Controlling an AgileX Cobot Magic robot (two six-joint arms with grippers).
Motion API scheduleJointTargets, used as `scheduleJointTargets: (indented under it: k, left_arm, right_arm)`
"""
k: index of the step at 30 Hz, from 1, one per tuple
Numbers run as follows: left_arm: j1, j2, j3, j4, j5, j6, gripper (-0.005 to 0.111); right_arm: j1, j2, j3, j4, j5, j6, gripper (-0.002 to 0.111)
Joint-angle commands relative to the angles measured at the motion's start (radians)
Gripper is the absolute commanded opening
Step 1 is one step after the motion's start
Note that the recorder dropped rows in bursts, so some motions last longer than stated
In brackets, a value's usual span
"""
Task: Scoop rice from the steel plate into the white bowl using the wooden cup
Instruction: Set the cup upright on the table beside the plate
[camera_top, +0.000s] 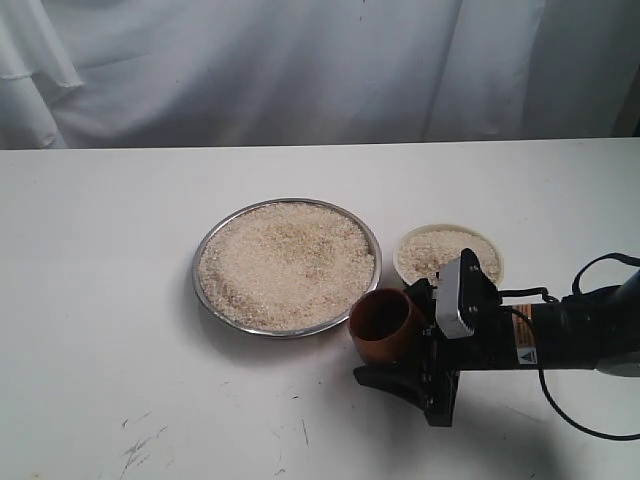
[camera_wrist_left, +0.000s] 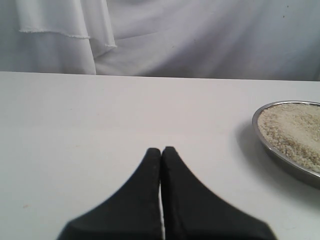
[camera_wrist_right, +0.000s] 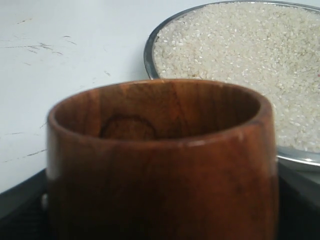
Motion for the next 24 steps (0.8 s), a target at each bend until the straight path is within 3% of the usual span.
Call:
scheduleJointTargets:
  k: [1, 5, 15, 24]
  left_arm:
    - [-0.002, -0.005, 0.005, -0.001, -0.006, -0.003, 0.000]
    - [-0.002, -0.005, 0.005, -0.001, -0.006, -0.003, 0.000]
    - [-0.002, -0.005, 0.005, -0.001, -0.006, -0.003, 0.000]
    - [-0.002, -0.005, 0.005, -0.001, -0.006, -0.003, 0.000]
  right_arm:
    - [-0.004, 0.001, -0.005, 0.014, -0.013, 0.000, 0.034]
    - [-0.004, 0.001, -0.005, 0.014, -0.013, 0.000, 0.046]
    - [-0.004, 0.001, -0.005, 0.060, -0.007, 0.016, 0.062]
    - [0.004, 0.001, -0.005, 0.072, -0.010, 0.016, 0.067]
